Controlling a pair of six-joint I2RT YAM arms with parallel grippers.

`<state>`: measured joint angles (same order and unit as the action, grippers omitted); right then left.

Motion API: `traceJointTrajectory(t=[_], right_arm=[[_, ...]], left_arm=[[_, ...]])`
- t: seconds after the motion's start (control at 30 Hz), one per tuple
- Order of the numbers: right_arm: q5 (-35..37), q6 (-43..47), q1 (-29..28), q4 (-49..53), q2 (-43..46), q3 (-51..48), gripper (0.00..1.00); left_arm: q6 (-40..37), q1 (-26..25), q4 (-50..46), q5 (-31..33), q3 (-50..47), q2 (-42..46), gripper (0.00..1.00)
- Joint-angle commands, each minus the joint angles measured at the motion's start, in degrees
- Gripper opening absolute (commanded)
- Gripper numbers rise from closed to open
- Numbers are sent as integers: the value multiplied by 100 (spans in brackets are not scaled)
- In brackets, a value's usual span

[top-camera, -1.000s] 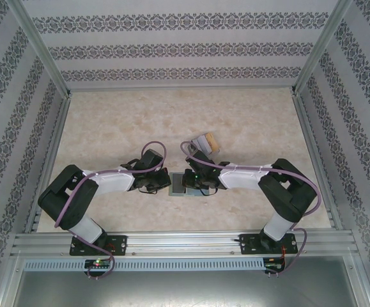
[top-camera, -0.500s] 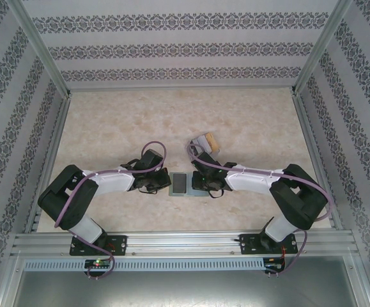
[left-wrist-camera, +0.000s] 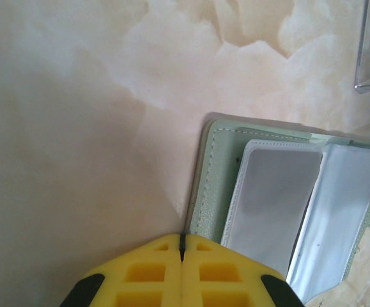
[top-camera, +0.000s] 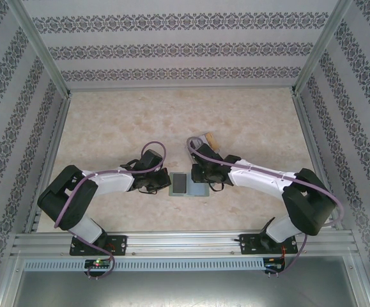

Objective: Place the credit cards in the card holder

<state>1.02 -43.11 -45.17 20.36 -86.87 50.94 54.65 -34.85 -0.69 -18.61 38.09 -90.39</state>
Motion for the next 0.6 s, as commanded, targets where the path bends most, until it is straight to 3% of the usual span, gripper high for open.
traceJointTrajectory(t=[0.0,0.3,0.57], right_arm=[[-100,118,-97,51,-375,184,21],[226,-109,-81,391,-771,-14,20],[585,111,-163,663,-19,387,24]], left_arm=[[-156,31,-37,118,-166,-73,0],[-95,31,106,148,-227,-120,0],[-313,37,-212,345,-212,314,0]])
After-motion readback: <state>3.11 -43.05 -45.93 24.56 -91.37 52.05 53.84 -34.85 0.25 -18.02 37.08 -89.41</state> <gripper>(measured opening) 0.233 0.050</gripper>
